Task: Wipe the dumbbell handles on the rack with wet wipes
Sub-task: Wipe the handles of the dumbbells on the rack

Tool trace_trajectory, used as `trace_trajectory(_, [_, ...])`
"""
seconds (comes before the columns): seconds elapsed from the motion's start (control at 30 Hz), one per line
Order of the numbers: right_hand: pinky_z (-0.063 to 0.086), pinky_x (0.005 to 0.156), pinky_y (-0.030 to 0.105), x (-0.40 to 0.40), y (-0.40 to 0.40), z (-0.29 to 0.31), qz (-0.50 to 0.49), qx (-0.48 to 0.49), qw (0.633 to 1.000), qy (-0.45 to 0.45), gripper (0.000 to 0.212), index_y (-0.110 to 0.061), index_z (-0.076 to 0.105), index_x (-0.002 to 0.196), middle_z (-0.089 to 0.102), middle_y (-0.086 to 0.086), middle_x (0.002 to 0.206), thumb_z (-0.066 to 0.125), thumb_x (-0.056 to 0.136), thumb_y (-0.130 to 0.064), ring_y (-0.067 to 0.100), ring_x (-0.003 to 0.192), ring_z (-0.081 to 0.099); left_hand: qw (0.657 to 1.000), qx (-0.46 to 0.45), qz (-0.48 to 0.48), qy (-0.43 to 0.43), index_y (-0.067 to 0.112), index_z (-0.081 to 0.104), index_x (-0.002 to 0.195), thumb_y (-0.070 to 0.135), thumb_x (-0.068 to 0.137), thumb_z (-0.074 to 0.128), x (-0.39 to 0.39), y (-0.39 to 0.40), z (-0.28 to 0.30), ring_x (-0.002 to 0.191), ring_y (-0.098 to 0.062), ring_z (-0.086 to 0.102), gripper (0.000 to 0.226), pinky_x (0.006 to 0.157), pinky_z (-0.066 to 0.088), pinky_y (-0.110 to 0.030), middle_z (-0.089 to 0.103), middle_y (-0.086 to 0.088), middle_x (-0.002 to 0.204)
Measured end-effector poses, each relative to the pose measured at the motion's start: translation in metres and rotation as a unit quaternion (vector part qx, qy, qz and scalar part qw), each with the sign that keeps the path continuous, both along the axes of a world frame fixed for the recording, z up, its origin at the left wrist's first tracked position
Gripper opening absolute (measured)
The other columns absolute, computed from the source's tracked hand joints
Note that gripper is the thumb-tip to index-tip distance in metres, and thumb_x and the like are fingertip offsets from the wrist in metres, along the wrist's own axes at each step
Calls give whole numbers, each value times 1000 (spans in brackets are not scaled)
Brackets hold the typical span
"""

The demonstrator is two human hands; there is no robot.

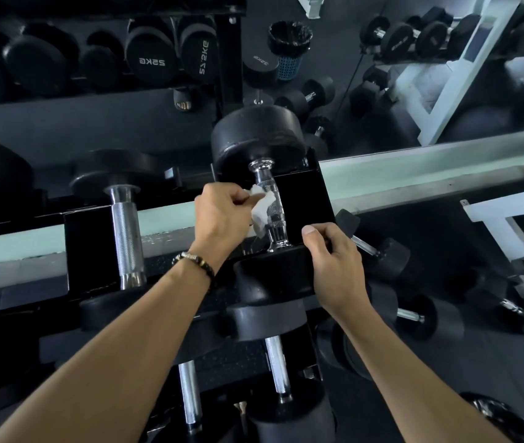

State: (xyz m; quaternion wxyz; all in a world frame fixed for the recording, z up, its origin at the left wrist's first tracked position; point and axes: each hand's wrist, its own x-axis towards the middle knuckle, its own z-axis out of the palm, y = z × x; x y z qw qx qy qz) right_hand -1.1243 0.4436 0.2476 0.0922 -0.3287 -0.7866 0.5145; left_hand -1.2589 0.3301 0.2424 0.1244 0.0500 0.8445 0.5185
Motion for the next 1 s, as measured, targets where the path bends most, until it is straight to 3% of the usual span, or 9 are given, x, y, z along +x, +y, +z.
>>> trace_trajectory(0.1, [40, 61, 9, 0, 0, 2, -4, 2, 1000, 7, 18, -21, 67, 90, 65, -11, 76, 55, 98, -32, -5, 73, 58, 996, -21, -57, -59, 10, 76, 72, 19, 82, 80, 1, -2, -1, 52, 1, 57, 14, 56, 54, -19, 67, 4, 63])
trace_trajectory(0.23, [39, 63, 6, -2, -2, 3, -9, 6, 1000, 15, 18, -25, 66, 84, 67, -14, 76, 56, 95, -36, -7, 75, 59, 987, -81, -114, -82, 9, 76, 76, 27, 84, 76, 14, -6, -3, 61, -15, 67, 19, 65, 59, -33, 73, -7, 72])
trace_trajectory(0.37, [39, 62, 7, -2, -2, 2, -9, 12, 1000, 14, 29, -27, 67, 84, 67, -15, 75, 48, 85, -50, -5, 76, 60, 966, -153, -177, -105, 9, 74, 71, 24, 85, 76, 6, -9, 6, 43, 2, 46, 21, 46, 41, -11, 61, 0, 58])
trace_trajectory(0.5, [40, 60, 8, -1, -2, 0, -10, 6, 1000, 26, 28, -26, 66, 82, 66, -16, 73, 50, 86, -47, -4, 71, 59, 979, -31, -113, -167, 8, 73, 71, 29, 86, 76, 6, 3, 9, 66, -23, 66, 26, 76, 61, -40, 70, -12, 69])
trace_trajectory(0.57, [40, 61, 9, -1, -2, 0, -8, 5, 1000, 26, 28, -26, 65, 79, 65, -19, 73, 49, 86, -48, -3, 70, 59, 984, -25, -97, -148, 14, 70, 71, 32, 88, 74, 4, 6, 8, 61, -17, 65, 25, 59, 56, -22, 66, -1, 63])
trace_trajectory(0.67, [39, 60, 9, -2, -2, 1, -10, 14, 1000, 21, 27, -28, 63, 76, 65, -20, 74, 47, 84, -49, -2, 72, 59, 965, -148, -187, -107, 13, 61, 63, 36, 89, 70, 12, -4, 8, 48, -7, 47, 37, 40, 32, -9, 53, 5, 55])
trace_trajectory(0.77, [38, 60, 12, -3, -1, 0, -11, 18, 1000, 20, 29, -28, 62, 75, 64, -18, 72, 47, 83, -52, 0, 73, 59, 961, -158, -198, -114, 4, 66, 69, 36, 92, 67, 17, -7, 7, 47, -7, 47, 40, 43, 34, -11, 55, 0, 56])
trace_trajectory(0.9, [38, 59, 15, -2, -1, -4, -7, 20, 1000, 16, 32, -27, 63, 77, 63, -17, 69, 46, 83, -54, 3, 70, 58, 986, -41, -91, -130, 1, 72, 85, 34, 97, 61, 7, 10, 7, 65, -18, 66, 37, 67, 55, -24, 74, -15, 76])
trace_trajectory(1.0, [38, 59, 12, -2, -1, -4, -8, 20, 1000, 20, 30, -27, 62, 75, 62, -18, 67, 47, 85, -51, 1, 67, 57, 986, -76, -96, -111, 4, 69, 84, 35, 101, 54, 8, 12, 9, 60, -14, 62, 38, 48, 43, -12, 72, -5, 70])
